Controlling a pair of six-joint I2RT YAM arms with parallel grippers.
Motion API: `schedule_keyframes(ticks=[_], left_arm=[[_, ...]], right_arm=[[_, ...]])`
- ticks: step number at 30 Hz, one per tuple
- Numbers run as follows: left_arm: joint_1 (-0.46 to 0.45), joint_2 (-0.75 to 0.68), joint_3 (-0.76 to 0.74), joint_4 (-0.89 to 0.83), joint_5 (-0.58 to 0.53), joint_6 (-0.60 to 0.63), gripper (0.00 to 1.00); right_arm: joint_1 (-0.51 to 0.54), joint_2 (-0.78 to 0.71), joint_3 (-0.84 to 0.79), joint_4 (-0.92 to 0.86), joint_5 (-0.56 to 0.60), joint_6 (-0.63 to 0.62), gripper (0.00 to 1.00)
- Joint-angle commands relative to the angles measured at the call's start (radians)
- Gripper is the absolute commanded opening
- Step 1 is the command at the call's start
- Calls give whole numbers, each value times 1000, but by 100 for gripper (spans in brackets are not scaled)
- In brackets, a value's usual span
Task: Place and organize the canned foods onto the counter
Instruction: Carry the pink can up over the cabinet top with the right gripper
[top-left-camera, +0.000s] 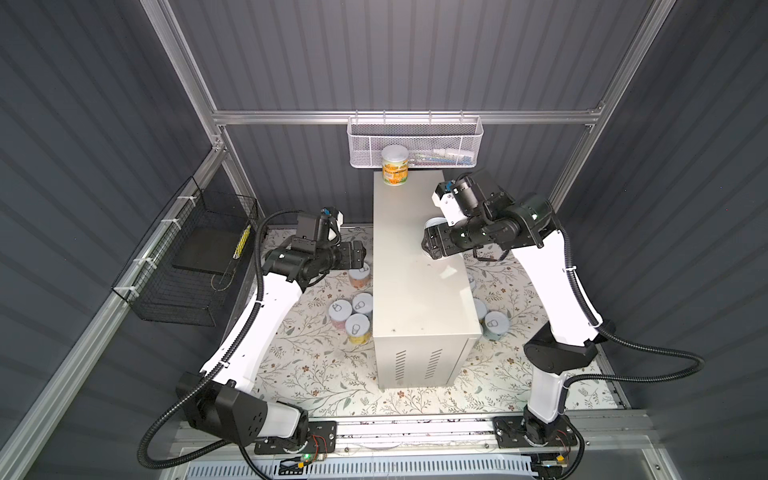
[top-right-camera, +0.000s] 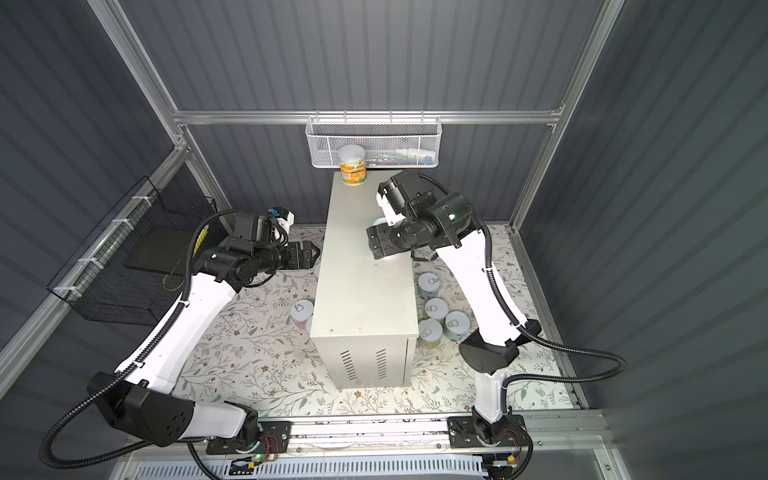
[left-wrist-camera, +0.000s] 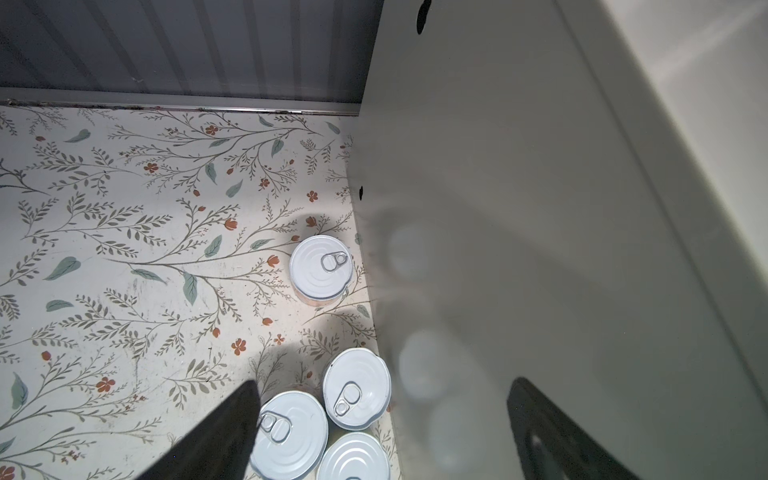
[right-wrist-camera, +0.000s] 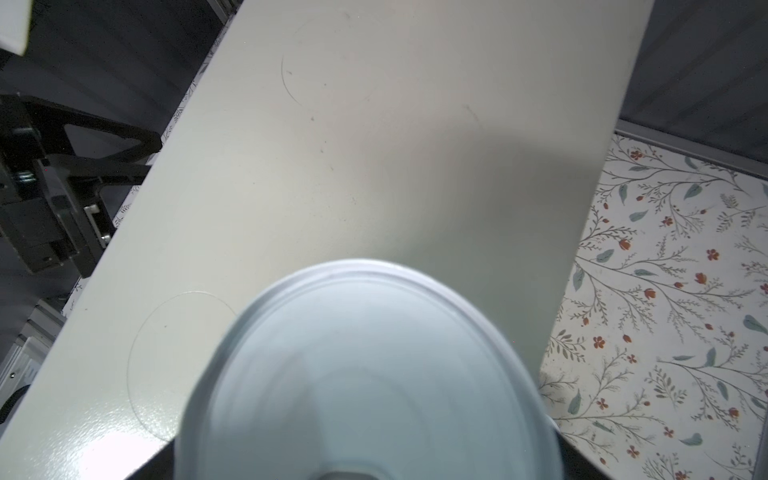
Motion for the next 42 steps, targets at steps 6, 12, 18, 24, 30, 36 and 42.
schedule_keyframes(ticks=[6, 12, 18, 24, 30, 36, 42], left_arm=[[7, -16, -4, -4, 6, -1, 95], [8, -28, -18, 2, 6, -6, 95], [7, -31, -22, 2, 12, -8, 94], [6, -28, -27, 5, 11, -8, 94], [7, -11, -23, 20, 25, -10, 94], [8, 5, -21, 22, 34, -4, 94], [7, 9, -16, 10, 25, 10, 94]], right_arm=[[5, -17, 25, 8, 25, 4, 88], [23, -60, -19, 0, 54, 17, 89], [46, -106, -90, 7, 97, 35, 87], [55, -115, -134, 12, 115, 43, 81], [55, -105, -148, 59, 121, 39, 55], [47, -87, -148, 146, 128, 28, 49], [20, -49, -131, 215, 92, 34, 56]])
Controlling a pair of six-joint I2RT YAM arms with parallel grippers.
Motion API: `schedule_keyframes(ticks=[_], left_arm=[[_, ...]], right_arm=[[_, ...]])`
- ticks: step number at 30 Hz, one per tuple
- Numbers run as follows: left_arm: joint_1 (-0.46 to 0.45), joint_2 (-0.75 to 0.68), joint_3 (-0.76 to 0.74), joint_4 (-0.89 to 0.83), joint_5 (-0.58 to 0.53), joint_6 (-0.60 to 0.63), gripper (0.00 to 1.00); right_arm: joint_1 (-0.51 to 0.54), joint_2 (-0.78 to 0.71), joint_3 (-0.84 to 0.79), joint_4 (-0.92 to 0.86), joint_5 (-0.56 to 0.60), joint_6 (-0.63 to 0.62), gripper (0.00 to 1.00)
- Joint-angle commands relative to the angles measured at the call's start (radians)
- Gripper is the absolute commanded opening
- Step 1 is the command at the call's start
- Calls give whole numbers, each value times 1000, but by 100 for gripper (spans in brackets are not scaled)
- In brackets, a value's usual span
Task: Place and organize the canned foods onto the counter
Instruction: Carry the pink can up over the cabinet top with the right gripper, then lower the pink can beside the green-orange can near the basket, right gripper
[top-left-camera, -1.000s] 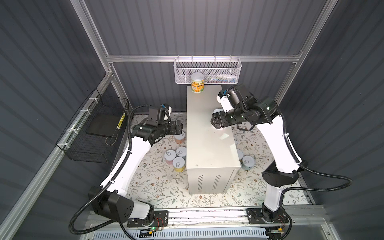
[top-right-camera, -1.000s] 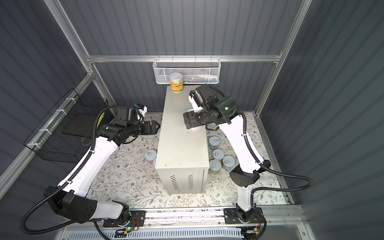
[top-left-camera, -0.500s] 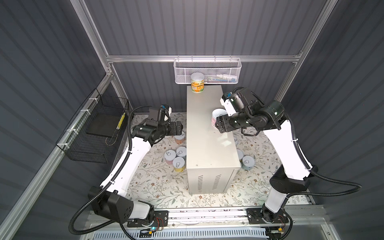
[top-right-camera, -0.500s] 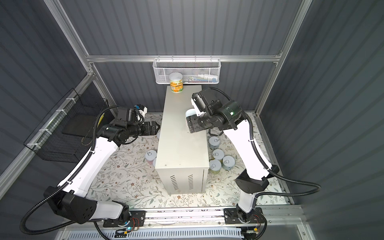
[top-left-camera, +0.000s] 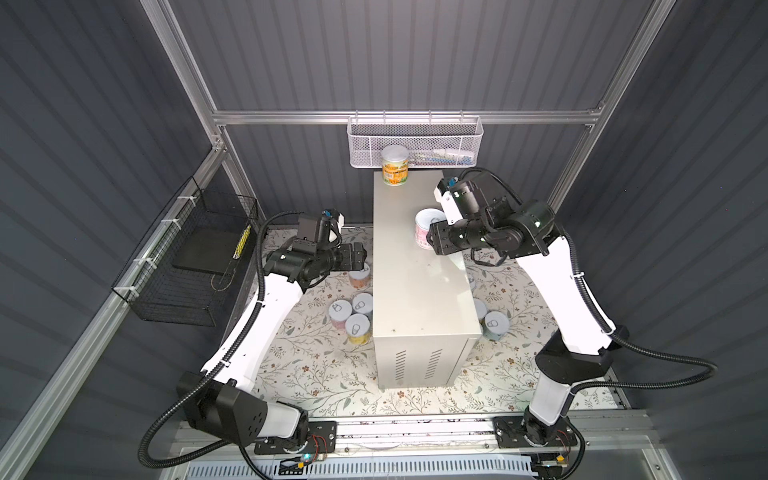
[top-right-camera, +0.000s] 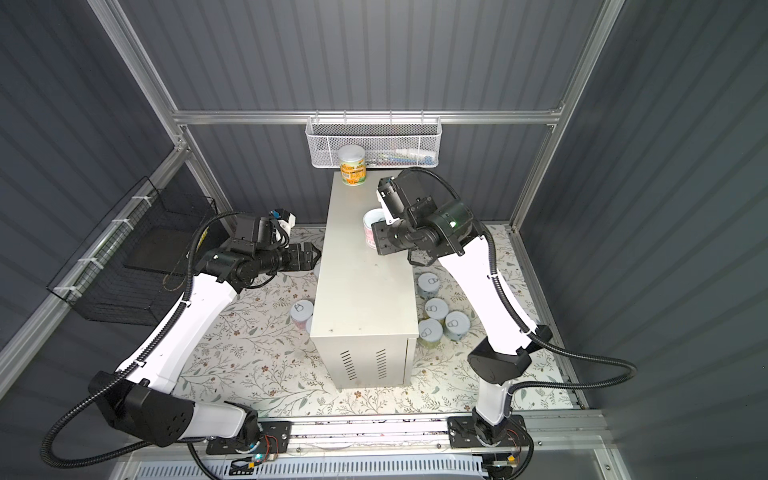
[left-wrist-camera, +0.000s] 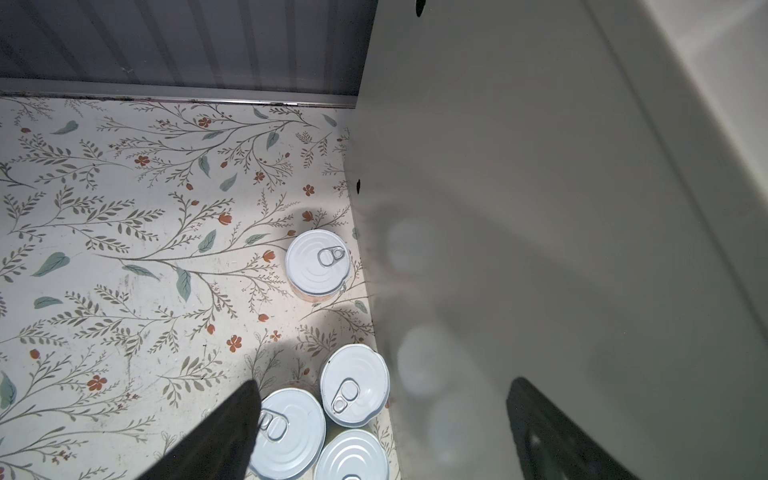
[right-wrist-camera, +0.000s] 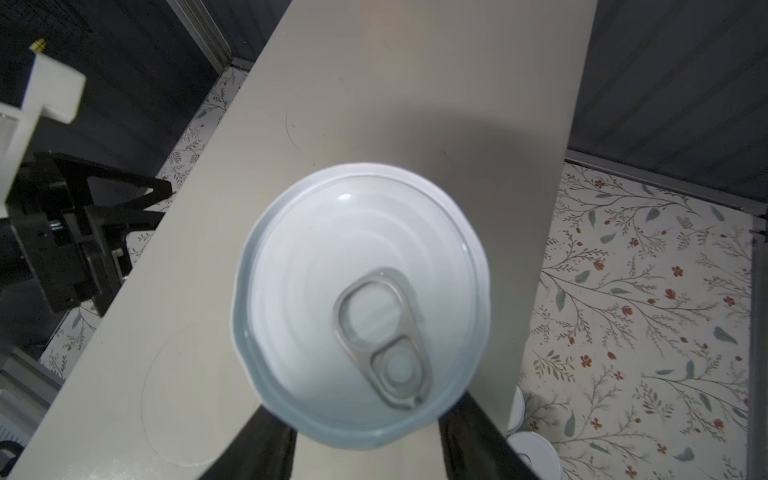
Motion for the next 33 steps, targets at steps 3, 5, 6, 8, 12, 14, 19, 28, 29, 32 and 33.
schedule_keyframes(ticks=[3, 5, 6, 8, 12, 14, 19, 28, 29, 32, 33], left_arm=[[7, 9, 1, 2, 10, 10, 94], [8, 10, -1, 6, 16, 10, 94], [7, 13, 0, 6, 19, 10, 93], [8, 15, -4, 11, 25, 9, 94], [7, 18, -11, 14, 28, 8, 94], [7, 19, -12, 14, 30, 10, 94], [6, 20, -10, 16, 28, 16, 94], [8, 38, -12, 16, 24, 28, 94], [7, 43, -12, 16, 21, 28, 94], [7, 50, -15, 14, 15, 28, 94], [7, 49, -16, 16, 13, 28, 94]], right_arm=[[-15, 49, 11, 74, -19, 4, 58], [-21, 61, 9, 85, -17, 9, 58], [-25, 67, 8, 93, -18, 12, 58], [-28, 73, 0, 113, -6, 16, 58], [-45, 74, -36, 187, 52, 31, 59], [-60, 73, -54, 230, 55, 34, 59], [-100, 87, -72, 325, 45, 40, 59], [-167, 145, -94, 514, 6, 37, 58], [-174, 157, -92, 535, 5, 40, 58], [-197, 190, -70, 566, 0, 56, 57], [-204, 202, -63, 573, -5, 58, 57]])
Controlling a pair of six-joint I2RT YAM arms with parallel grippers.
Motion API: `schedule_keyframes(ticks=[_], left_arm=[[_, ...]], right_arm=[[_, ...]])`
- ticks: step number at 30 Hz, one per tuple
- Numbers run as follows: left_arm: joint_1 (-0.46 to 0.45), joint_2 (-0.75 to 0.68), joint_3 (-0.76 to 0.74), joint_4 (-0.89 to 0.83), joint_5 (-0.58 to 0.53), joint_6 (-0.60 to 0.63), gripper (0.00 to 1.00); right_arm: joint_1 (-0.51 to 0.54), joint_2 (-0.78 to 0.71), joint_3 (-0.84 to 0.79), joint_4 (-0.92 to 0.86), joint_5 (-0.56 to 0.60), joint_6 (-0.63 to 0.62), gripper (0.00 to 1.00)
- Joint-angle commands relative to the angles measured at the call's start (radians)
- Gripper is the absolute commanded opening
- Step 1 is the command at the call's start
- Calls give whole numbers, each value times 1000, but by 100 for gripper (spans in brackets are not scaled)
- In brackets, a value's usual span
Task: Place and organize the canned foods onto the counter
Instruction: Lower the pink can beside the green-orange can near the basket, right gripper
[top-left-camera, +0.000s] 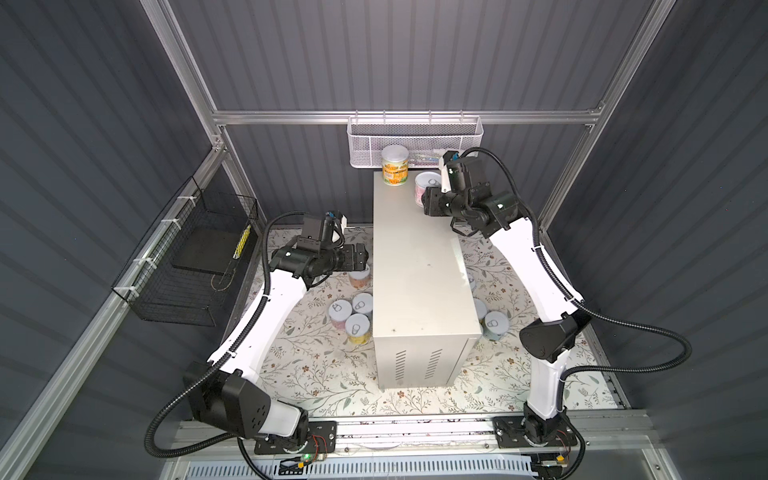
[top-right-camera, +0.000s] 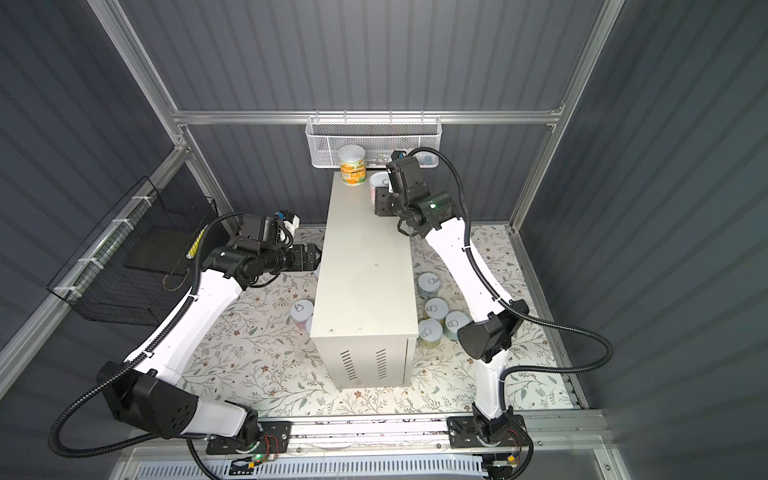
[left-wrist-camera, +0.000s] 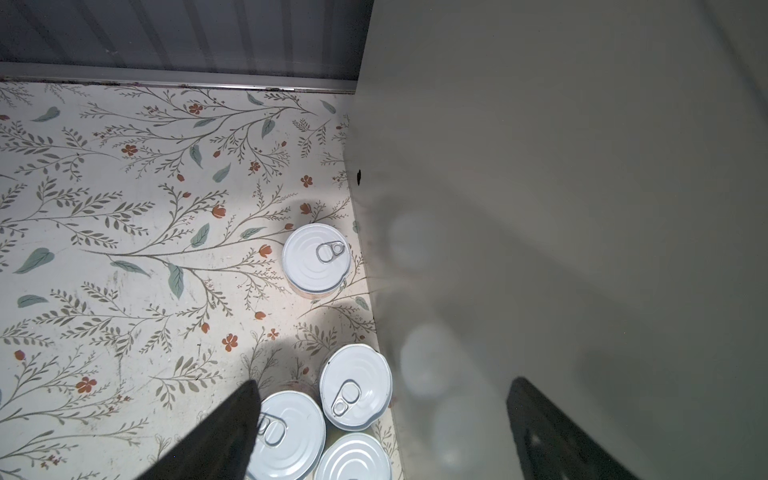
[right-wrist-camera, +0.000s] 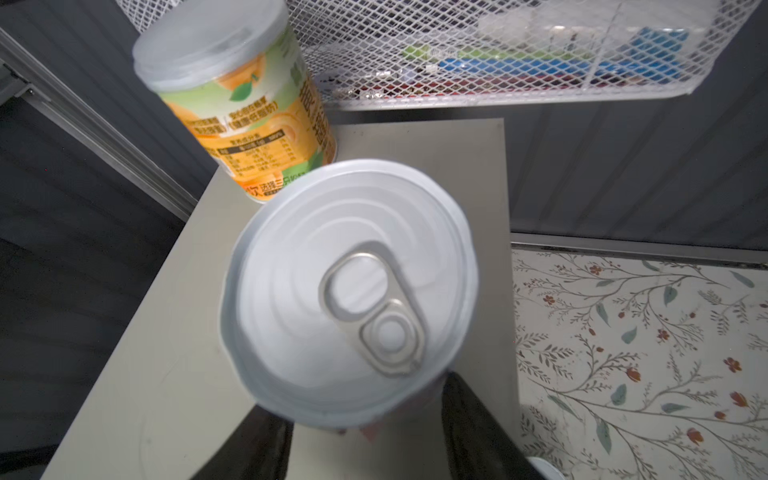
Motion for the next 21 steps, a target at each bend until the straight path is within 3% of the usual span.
schedule_keyframes(ticks=[1, 21], left_arm=[[7, 8, -15, 8, 5, 21, 94], [9, 57, 4, 9, -9, 36, 94]], right_arm=[[-26, 41, 23, 78, -16, 15, 57], [-87, 198, 175, 172, -117, 22, 56]])
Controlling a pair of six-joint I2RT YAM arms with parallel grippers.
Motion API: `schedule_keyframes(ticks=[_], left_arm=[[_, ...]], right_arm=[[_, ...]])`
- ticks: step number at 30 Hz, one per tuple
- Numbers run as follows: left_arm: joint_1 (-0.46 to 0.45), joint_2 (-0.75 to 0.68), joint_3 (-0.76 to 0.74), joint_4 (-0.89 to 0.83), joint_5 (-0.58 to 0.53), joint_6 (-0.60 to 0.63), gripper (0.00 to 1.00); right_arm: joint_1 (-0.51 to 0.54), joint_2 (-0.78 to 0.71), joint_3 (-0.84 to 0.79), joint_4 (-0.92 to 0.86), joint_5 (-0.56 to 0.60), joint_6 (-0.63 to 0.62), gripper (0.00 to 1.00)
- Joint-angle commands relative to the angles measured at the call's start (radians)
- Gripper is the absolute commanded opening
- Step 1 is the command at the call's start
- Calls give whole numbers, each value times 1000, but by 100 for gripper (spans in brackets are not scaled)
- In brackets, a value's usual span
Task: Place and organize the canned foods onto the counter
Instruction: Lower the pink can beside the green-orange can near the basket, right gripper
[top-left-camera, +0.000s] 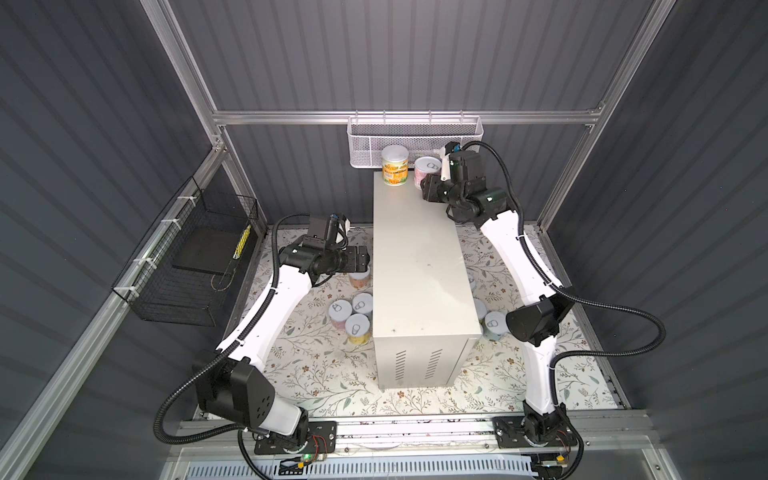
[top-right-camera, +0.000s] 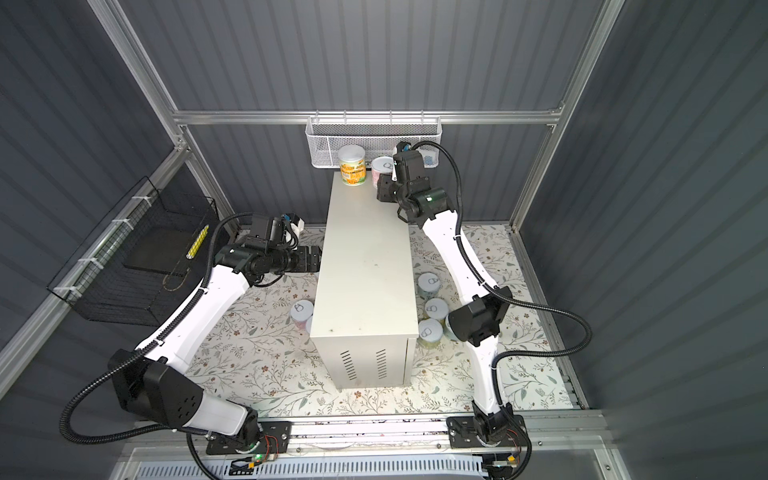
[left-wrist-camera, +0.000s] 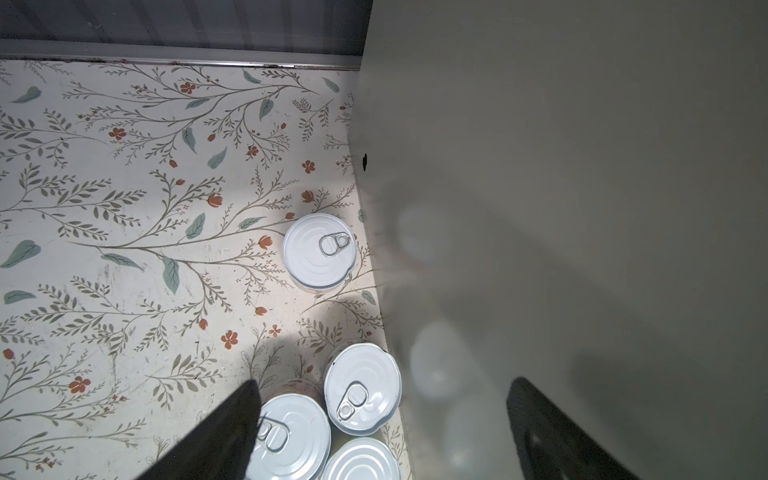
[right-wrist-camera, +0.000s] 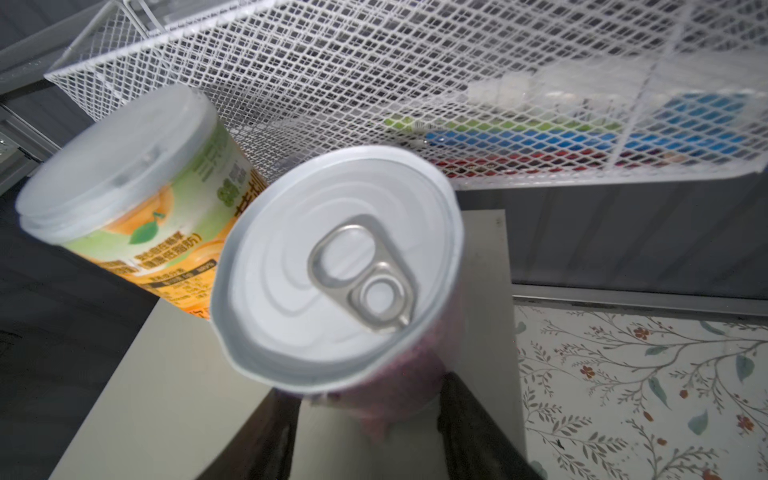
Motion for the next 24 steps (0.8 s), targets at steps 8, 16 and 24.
schedule_keyframes(ticks=[8, 16, 24], left_arm=[[11, 12, 4, 11, -10, 23, 94], [12, 18, 0, 16, -2, 22, 94], [13, 0, -10, 18, -11, 18, 94]], right_arm=[[-18, 46, 58, 46, -10, 24, 55], [-37, 73, 89, 48, -43, 47, 55], [-47, 100, 122, 52, -72, 70, 54]])
